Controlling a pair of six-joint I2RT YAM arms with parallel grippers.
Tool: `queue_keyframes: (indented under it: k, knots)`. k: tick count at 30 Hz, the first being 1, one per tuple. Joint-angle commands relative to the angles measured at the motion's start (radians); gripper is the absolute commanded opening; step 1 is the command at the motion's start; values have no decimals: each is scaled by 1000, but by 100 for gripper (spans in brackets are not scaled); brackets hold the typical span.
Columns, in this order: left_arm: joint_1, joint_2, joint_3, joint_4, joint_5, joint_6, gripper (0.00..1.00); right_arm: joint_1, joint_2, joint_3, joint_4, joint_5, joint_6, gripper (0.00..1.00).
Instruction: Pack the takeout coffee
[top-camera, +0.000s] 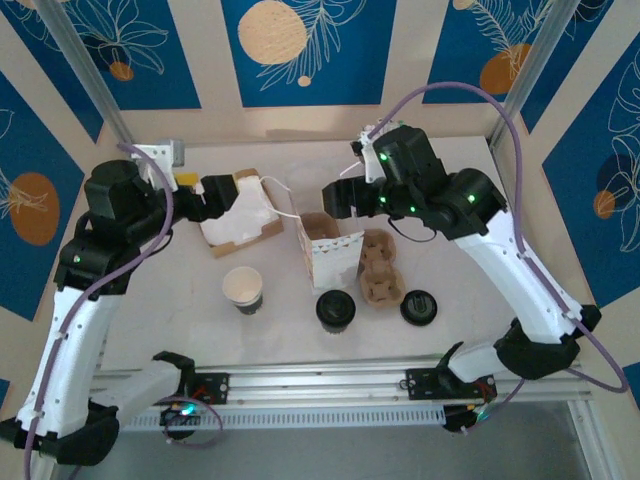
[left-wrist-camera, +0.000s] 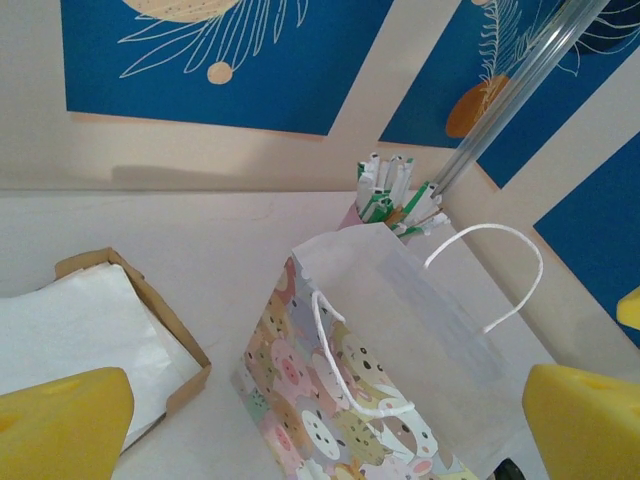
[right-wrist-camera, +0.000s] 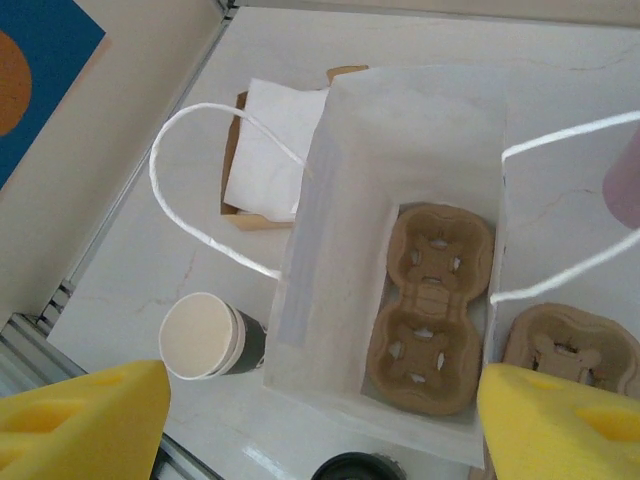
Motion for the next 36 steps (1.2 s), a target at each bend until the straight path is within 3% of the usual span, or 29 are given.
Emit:
queue_keyframes:
  k: [1, 16, 25, 36]
  knots:
    - [12, -45, -19, -28, -24, -15, 100, -12, -94, -68, 69, -1, -8, 80]
    - [11, -192, -160, -163, -39, -58, 95, -40, -422, -380, 163, 43, -8, 77]
    - [11, -256, -253, -189, 28, -101, 77, -44, -571, -541, 182, 76, 27, 74]
    - [7, -308, -440, -117, 143, -205, 56, -63, -634, -679, 156, 59, 107, 69]
